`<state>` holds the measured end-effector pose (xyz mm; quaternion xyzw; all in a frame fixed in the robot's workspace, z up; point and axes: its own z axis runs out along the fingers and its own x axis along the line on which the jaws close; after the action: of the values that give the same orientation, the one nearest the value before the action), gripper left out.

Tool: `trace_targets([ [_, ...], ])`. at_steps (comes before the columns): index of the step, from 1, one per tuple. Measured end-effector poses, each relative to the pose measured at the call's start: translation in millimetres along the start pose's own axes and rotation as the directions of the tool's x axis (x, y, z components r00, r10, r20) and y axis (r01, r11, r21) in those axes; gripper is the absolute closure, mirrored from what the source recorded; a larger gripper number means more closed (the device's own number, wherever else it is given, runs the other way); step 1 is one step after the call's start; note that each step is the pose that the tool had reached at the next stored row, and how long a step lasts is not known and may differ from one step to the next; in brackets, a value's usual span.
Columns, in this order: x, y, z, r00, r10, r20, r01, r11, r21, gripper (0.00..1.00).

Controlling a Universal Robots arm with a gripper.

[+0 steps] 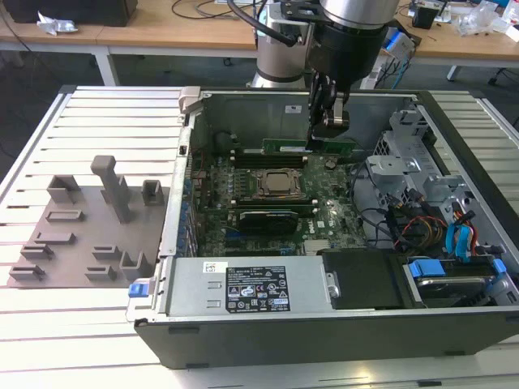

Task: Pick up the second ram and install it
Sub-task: 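Insert the second ram into the second slot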

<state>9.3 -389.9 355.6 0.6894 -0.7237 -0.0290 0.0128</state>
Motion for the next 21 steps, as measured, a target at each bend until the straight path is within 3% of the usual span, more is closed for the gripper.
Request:
trace_targets([
  [21,1.0,-2.9,48.2,1.0000,0.000,0.0000,0.000,1.0000,-0.0001,0.87],
])
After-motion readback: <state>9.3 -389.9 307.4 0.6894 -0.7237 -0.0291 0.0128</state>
